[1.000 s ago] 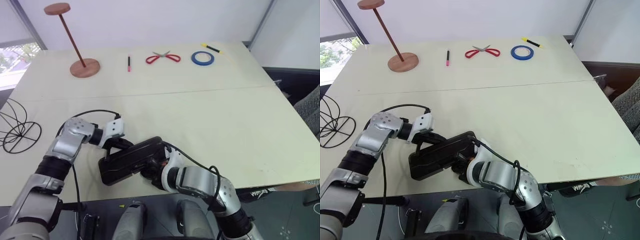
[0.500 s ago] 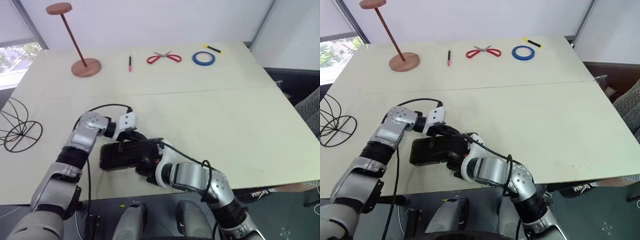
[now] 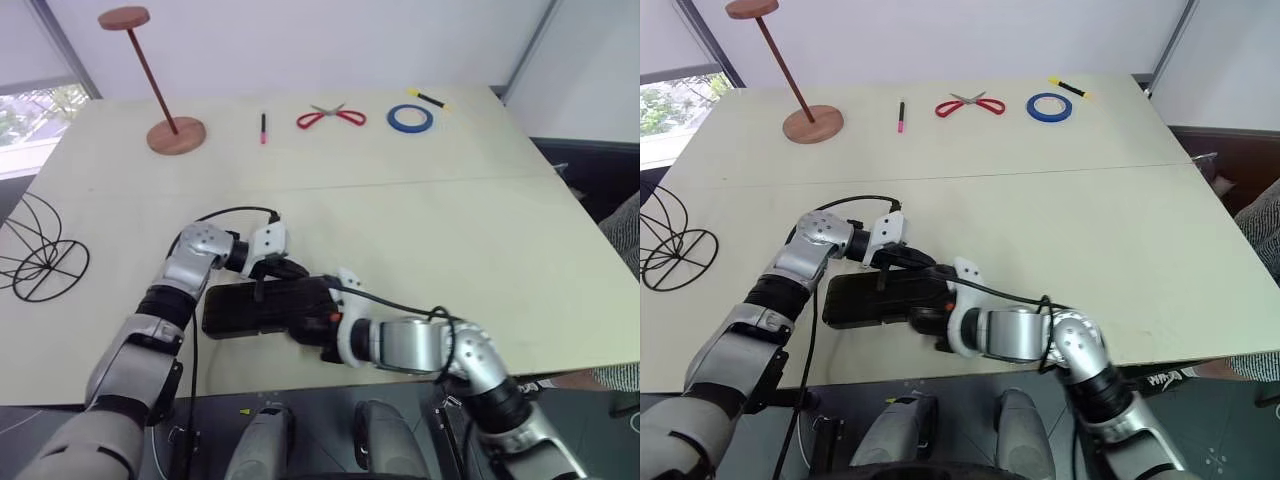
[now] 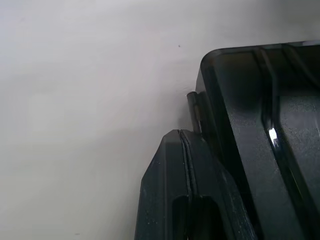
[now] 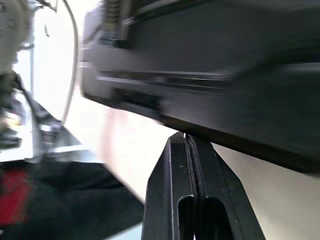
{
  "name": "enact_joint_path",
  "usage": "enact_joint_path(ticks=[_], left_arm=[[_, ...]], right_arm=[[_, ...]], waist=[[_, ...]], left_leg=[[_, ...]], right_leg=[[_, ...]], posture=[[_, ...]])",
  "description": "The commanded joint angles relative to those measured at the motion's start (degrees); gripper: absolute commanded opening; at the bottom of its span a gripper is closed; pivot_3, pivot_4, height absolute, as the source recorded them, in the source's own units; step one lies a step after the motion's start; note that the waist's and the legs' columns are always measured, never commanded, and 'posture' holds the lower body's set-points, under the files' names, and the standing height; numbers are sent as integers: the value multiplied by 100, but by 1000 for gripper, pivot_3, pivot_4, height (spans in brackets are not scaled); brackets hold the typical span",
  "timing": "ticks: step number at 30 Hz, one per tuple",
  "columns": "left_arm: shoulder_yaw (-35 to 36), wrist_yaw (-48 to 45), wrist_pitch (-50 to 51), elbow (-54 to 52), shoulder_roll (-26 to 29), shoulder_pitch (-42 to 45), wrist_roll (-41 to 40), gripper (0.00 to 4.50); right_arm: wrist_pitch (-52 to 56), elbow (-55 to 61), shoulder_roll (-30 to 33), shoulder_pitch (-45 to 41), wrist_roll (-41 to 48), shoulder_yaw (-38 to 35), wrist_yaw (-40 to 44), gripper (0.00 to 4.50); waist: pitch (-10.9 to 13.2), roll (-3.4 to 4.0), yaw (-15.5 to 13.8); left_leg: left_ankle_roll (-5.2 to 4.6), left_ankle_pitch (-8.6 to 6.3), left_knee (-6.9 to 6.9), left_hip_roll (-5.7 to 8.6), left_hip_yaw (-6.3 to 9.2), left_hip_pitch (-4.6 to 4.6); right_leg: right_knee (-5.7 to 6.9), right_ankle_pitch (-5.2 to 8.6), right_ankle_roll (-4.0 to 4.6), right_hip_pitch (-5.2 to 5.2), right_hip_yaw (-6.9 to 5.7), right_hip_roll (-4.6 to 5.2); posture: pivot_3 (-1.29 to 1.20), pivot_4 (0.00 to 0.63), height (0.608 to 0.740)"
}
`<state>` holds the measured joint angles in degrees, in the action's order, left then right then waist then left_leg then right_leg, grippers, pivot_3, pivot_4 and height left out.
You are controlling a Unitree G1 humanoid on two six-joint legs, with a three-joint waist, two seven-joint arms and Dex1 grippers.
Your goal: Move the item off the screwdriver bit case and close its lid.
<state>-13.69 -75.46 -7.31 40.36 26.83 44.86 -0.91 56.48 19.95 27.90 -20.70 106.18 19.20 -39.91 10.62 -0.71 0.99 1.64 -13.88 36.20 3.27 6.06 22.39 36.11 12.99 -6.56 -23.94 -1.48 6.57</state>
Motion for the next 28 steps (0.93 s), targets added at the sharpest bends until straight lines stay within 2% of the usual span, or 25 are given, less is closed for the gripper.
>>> enact_joint_path(ticks=[1, 3, 5, 8, 11, 16, 19, 21, 28], left_arm=[[423, 726, -103, 233, 287, -6, 56, 0], [779, 1144, 62, 141, 304, 18, -166, 0], [1367, 1483, 912, -357, 267, 45, -763, 0], [1835, 1844, 1742, -1108, 279, -73, -1225, 0], [2353, 2198, 2958, -2749, 465, -684, -1895, 0], [2891, 2648, 4833, -5410, 843, -2164, -3045, 0], [3346, 2974, 5530, -6580, 940, -3103, -3702, 0], [3528, 3155, 5701, -6995, 950, -3532, -3929, 0], [3852, 3706, 5815, -7706, 840, -4392, -4479, 0]], right_arm=[[356, 616, 705, -257, -140, -628, 1185, 23], [523, 775, 1168, -363, -496, -856, 1910, 23], [632, 1009, 1643, -532, -1061, -1116, 2855, 23], [422, 1314, 2129, -630, -2201, -1233, 4076, 23], [-160, 1352, 2729, -720, -3673, -1332, 5244, 23], [-864, 1219, 3287, -541, -4820, -1710, 6743, 23], [-1151, 1266, 3509, -200, -5208, -2021, 7364, 23], [-1275, 1265, 3529, -35, -5373, -2192, 7616, 23], [-1429, 1029, 3257, -6, -5726, -2453, 8011, 23]], waist=[[1, 1, 12], [2, -1, 10], [8, -10, -12], [11, -18, -22], [13, -14, 13], [17, -8, 5], [18, -8, -46], [18, -9, -76], [17, -8, -138]], left_leg=[[0, 0, -1, -1, 0, 1], [-3, -2, -1, -3, 0, 2], [-4, -2, 0, -3, 0, 12], [-4, -3, 17, -2, 8, 54], [-44, -26, 73, 2, 13, 98], [-52, -34, 78, -4, 9, 98], [-51, -34, 79, -5, 11, 98], [-50, -34, 82, -3, 12, 98], [-48, -35, 83, -4, 5, 97]], right_leg=[[0, 0, 0, -1, 0, -2], [-1, 1, 0, -3, -1, -4], [-4, 1, -1, -6, -8, -4], [-9, 0, -2, -29, -25, -3], [-2, -1, -4, -53, -27, -1], [-6, -3, -8, -54, -16, 7], [-8, -3, -6, -53, -17, 8], [-10, -2, -6, -48, -17, 13], [-15, 9, 15, -47, -15, 16]], posture=[[0, 150, 740], [0, 150, 740], [0, 150, 740], [0, 150, 740], [0, 150, 740], [0, 150, 740], [0, 150, 740], [0, 150, 740], [0, 150, 740]])
